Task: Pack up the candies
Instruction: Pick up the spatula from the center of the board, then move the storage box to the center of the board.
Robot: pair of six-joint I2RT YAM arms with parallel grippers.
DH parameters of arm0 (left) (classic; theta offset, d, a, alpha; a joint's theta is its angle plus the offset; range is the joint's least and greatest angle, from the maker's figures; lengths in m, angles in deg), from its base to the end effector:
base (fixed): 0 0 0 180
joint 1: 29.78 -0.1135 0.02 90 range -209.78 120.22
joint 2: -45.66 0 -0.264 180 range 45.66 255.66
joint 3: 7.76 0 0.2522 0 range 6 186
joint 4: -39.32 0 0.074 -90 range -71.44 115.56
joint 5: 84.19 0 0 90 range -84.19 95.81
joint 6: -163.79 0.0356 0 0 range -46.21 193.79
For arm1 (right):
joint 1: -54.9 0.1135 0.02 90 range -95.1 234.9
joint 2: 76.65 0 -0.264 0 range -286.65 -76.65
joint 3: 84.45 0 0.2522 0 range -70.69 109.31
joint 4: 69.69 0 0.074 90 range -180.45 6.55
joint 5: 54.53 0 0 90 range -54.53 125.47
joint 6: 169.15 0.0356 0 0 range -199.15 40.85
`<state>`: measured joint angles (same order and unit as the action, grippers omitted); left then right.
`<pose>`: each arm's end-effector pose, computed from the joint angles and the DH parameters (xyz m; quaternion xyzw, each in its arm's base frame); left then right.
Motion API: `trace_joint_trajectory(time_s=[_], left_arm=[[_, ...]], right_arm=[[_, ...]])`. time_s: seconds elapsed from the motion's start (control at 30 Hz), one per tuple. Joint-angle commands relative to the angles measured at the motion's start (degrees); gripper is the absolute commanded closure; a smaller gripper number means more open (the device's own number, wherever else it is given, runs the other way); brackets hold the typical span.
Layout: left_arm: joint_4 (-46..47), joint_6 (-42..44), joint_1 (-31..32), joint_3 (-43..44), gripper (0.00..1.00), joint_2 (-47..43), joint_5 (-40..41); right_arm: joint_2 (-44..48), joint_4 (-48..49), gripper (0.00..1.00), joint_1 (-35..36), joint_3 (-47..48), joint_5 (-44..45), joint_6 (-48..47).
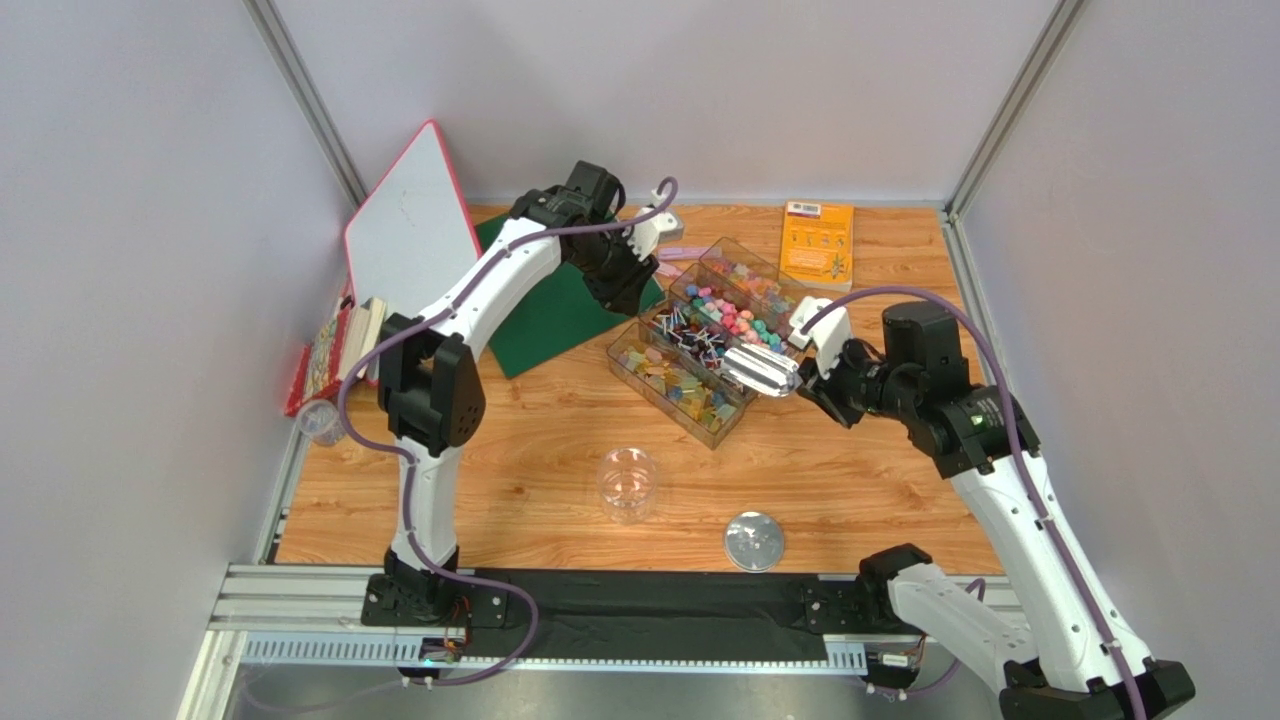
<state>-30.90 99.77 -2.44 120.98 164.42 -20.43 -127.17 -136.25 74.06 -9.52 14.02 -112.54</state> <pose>0.3907 -0.2197 0.2967 0.4744 0.8150 -0.2223 0.2475 0.1480 0.0652 0.3496 -0.4652 0.7719 0.1194 0.4165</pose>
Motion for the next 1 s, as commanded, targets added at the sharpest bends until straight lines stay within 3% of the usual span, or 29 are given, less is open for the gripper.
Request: trace_joint_trajectory(time_s=[0.0,0.33,0.63,0.97], left_arm=[[-2.9,6.7,0.3,1.0,0.57,0.6,3.4],[-3.3,16.9,0.3,-5.4,0.57,-0.1,8.1],[0.0,15.4,0.3,-9.2,0.58,1.6,7.5],[0.0,14.2,2.2,-6.1,0.58,5.5,4.6]], right_arm=[[-1.2,-0.9,1.0,-1.6,3.4,3.0,4.3],[-8.4,-6.4,1.0,-2.5,8.4,4.7,2.6],[-9.7,-6.0,1.0,-2.5,8.4,4.6,2.4],[-10.1,-10.8,1.0,-2.5,9.0,4.1,-1.8]])
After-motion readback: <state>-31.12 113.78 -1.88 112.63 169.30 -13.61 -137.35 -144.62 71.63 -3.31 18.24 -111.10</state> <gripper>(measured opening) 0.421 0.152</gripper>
